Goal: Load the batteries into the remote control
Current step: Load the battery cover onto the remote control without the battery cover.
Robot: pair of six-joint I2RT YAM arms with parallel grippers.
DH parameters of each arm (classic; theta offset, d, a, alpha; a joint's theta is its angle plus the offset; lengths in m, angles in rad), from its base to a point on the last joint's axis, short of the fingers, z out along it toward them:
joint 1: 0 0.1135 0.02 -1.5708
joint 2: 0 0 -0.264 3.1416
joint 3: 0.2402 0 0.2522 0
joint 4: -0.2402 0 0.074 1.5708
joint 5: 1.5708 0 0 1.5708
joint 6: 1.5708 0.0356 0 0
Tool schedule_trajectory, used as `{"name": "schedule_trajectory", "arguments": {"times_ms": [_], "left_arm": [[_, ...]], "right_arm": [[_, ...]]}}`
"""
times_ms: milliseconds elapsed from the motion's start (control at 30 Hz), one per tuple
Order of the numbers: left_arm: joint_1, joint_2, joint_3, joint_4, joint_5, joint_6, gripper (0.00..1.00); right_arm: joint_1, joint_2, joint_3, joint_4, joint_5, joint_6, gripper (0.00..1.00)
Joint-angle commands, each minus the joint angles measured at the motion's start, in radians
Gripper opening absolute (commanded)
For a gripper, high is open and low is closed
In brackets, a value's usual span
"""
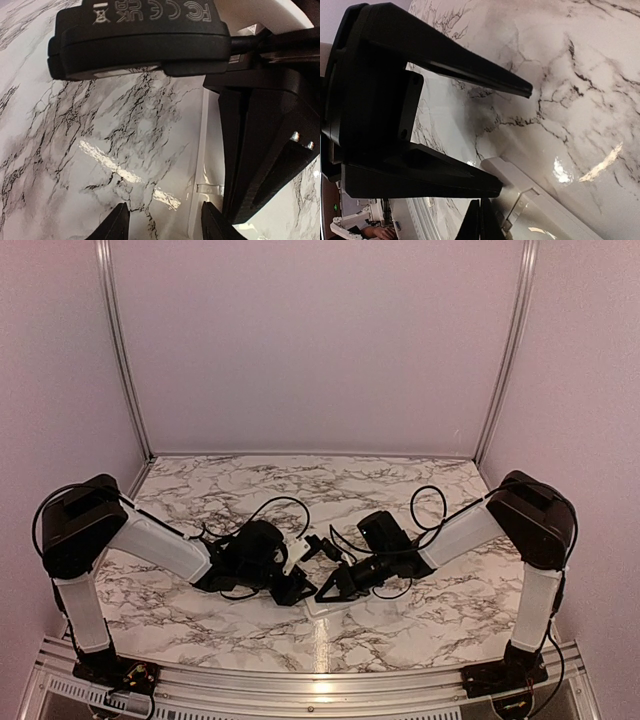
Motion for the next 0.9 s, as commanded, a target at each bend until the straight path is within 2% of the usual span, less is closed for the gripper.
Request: {"name": "schedule_trajectory", "arguments": {"times_ms": [0,267,500,633,800,867], "left_arm": [[0.003,0.055,0.039,-0.097,-0.038,0.013,0.50],[0.005,-0.001,0.011,-0.072,-0.055,0.013,0.53],[0.011,-0.098,-0.020,-0.058,-0.085,0.014,0.62],[0.015,-0.140,-0.043,-0.037,-0.106,0.000,0.72],[0.016,-0.219,-0.101,0.015,-0.137,-0.023,0.95],[0.017,-0.256,-0.121,0.028,-0.149,-0.039,0.99]], "right_arm": [[0.000,0.044,0.005,-0.098,0.095,-0.013,0.00],[-0.001,0.025,-0.001,-0.116,0.093,-0.026,0.00],[0.001,-0.001,-0.011,-0.158,0.098,-0.069,0.00],[0.001,-0.006,-0.014,-0.168,0.094,-0.084,0.00],[0.002,-0.052,0.003,-0.157,0.068,-0.090,0.04],[0.005,-0.076,0.011,-0.147,0.049,-0.092,0.07]]}}
